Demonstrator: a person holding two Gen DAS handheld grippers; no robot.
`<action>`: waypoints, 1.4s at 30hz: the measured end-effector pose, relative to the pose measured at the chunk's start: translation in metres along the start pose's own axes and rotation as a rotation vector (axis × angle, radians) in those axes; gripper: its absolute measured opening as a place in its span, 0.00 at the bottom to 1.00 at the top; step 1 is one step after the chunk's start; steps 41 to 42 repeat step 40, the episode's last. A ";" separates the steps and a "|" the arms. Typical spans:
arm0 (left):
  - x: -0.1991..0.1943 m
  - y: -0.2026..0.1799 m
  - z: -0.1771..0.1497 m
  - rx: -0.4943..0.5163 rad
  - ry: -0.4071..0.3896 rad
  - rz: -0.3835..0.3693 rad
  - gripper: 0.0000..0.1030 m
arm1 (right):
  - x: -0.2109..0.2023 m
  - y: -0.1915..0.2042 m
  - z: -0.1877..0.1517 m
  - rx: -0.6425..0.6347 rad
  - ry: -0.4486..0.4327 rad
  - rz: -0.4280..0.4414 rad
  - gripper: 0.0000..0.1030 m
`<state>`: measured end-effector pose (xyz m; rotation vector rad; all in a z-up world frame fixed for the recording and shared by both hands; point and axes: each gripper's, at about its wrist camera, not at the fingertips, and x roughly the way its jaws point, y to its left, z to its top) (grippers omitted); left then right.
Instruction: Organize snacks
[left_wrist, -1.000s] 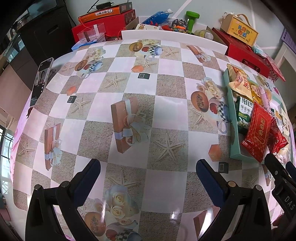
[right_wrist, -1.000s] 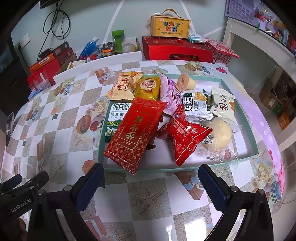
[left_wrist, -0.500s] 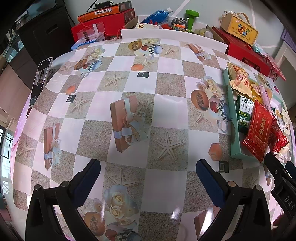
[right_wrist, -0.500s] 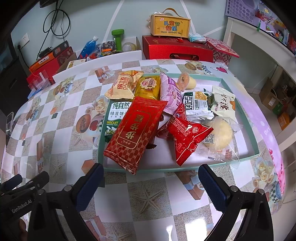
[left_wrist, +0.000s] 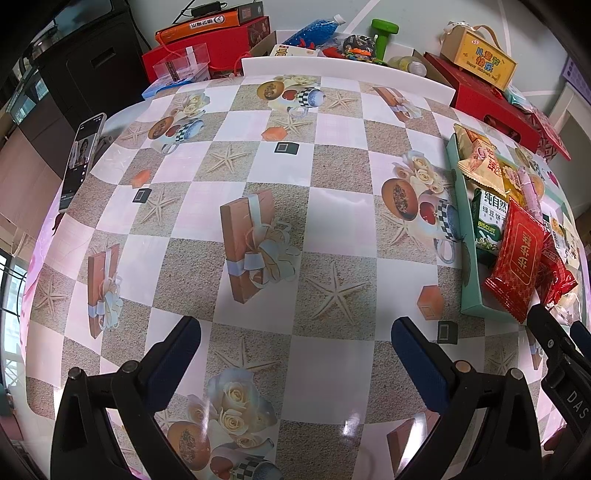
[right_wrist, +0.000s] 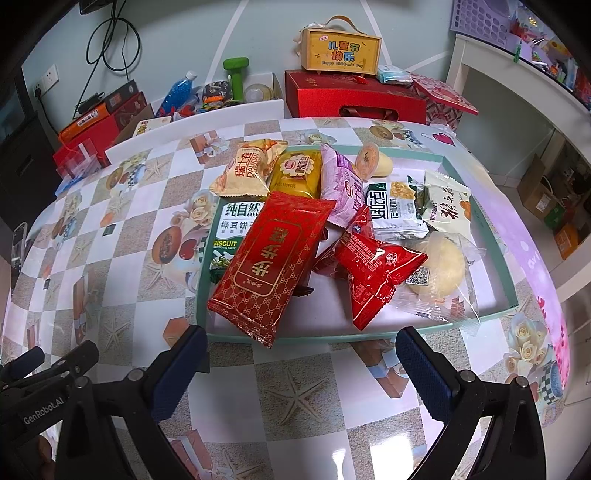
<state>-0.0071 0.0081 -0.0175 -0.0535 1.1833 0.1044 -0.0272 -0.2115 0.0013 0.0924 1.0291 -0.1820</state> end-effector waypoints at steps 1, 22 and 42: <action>0.000 0.000 0.000 0.000 0.000 0.000 1.00 | 0.000 0.000 0.000 0.000 0.001 0.000 1.00; 0.000 -0.001 0.000 0.000 0.002 0.002 1.00 | 0.003 0.004 -0.002 -0.006 0.004 0.000 1.00; -0.016 -0.001 0.000 0.013 -0.086 0.032 1.00 | 0.003 0.004 -0.002 -0.007 0.007 0.001 1.00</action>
